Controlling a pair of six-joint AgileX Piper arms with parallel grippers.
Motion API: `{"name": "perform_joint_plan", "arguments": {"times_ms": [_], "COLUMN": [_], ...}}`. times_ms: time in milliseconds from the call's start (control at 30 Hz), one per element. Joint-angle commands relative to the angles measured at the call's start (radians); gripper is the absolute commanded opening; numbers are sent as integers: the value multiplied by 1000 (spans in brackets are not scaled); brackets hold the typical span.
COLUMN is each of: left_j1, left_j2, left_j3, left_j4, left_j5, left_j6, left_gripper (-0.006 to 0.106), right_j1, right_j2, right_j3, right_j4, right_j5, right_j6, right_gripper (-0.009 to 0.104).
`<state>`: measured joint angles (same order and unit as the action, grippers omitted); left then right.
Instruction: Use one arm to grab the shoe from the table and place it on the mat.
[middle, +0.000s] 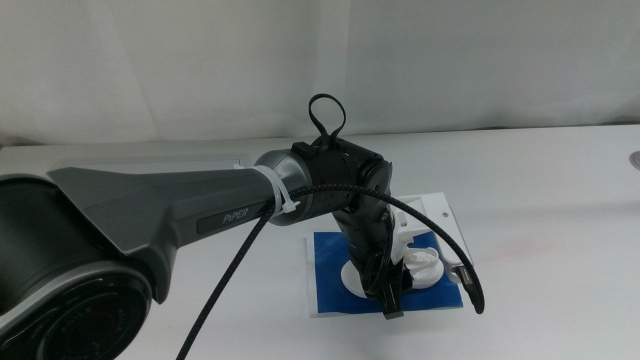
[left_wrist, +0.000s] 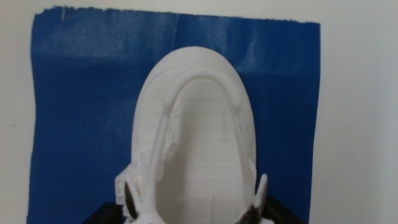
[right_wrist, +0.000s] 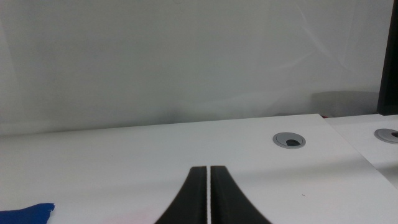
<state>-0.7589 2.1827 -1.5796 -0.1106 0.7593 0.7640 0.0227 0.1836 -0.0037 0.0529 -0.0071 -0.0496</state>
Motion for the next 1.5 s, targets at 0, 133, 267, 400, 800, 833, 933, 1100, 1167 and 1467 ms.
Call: {"name": "perform_joint_plan", "arguments": {"times_ms": [0, 133, 267, 400, 800, 833, 933, 1100, 1167, 1467], "left_j1": [3, 3, 3, 3, 151, 184, 287, 473, 538, 776], "left_j2": [16, 16, 7, -34, -329, -358, -435, -557, -601, -869], "left_j3": [-1, -1, -3, -3, -3, -3, -3, -1, 0, 215], "left_j4": [-8, -5, 2, 17, 131, 133, 131, 131, 131, 120], "left_j5": [-4, -16, -21, -4, 17, 17, 22, 42, 52, -78], "left_j6": [2, -14, -50, -50, -495, -530, -619, -695, -705, -705], "left_gripper": [-3, 78, 92, 92, 92, 92, 92, 92, 92, 82], "right_j1": [-4, -4, -4, -4, -4, -4, -4, -4, -4, -4], "right_j2": [-6, -6, -6, -6, -6, -6, -6, -6, -6, -6], "right_j3": [38, 38, 38, 38, 38, 38, 38, 38, 38, 38], "right_j4": [-9, -5, -5, -5, -5, -5, -5, -5, -5, -8], "right_j5": [-6, -6, -6, -6, -6, -6, -6, -6, -6, -6], "right_j6": [-3, -3, -3, -3, -3, -3, -3, -3, -3, -3], "right_gripper": [-2, -2, -2, -2, -2, -2, -2, -2, -2, -2]}}
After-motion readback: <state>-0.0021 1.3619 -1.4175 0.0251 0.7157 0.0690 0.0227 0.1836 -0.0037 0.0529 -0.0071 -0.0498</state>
